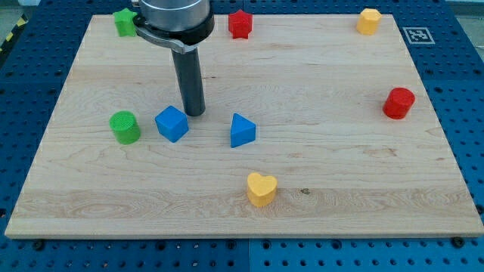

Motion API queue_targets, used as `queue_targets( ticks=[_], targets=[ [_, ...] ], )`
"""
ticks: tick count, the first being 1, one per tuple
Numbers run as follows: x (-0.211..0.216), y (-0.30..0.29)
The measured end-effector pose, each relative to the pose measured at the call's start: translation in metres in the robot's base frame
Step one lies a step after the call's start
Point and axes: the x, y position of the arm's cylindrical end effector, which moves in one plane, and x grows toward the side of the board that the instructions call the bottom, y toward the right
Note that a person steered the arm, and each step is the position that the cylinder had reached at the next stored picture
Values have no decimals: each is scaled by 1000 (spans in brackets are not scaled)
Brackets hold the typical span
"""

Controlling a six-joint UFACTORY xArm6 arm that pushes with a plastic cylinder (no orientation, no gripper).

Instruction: Arrange the blue blocks and green circle in a horizontally

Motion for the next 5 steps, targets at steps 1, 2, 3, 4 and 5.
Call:
queue_targets(
  ticks=[1, 2, 3, 4, 5],
  targets=[
    [0, -8],
    [0, -22],
    [0, -31],
    [0, -34],
    [0, -34]
  ],
)
